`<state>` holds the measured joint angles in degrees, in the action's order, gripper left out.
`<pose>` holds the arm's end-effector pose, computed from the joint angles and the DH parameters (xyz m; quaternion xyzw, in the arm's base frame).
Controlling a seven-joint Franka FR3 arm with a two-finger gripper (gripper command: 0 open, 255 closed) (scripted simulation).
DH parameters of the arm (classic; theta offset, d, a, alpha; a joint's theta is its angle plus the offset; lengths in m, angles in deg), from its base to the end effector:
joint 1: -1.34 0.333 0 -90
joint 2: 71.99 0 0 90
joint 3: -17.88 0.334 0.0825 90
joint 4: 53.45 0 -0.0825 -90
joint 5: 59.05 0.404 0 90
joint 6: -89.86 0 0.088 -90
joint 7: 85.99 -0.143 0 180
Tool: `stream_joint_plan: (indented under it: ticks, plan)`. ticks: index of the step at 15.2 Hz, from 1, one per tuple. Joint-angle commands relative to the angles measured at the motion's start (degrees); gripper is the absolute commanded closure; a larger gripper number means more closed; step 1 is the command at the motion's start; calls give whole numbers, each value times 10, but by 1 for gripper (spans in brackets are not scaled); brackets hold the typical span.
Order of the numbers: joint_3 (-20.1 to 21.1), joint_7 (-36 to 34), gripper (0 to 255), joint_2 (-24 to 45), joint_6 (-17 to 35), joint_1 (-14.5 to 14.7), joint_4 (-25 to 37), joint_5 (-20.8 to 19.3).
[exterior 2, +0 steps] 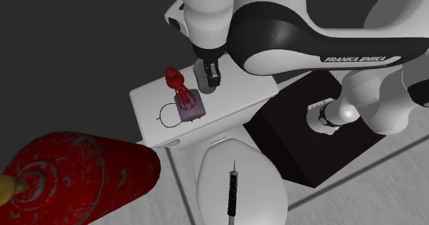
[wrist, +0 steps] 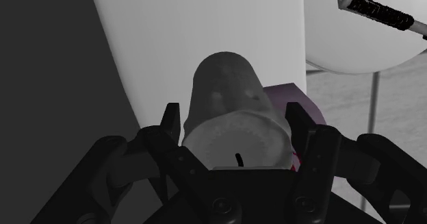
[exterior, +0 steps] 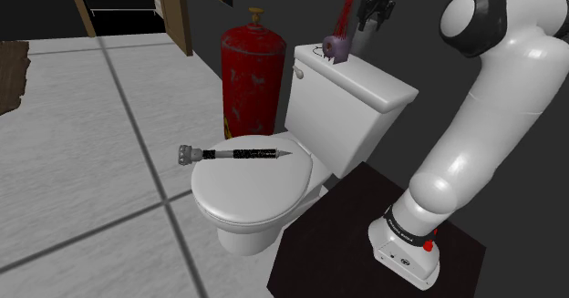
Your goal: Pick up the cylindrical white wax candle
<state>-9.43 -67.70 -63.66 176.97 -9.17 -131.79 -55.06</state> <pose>0.5039 -0.3503 0.6239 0.9862 -0.1649 0.0111 0.0042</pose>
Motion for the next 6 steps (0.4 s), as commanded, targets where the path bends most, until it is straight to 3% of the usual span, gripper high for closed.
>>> stream_joint_plan:
  ticks: [1, 6]
  plan:
    - [-1, 2, 255, 9, -19, -3, 27, 4]
    - [-3, 5, 255, 23, -50, -9, 71, 12]
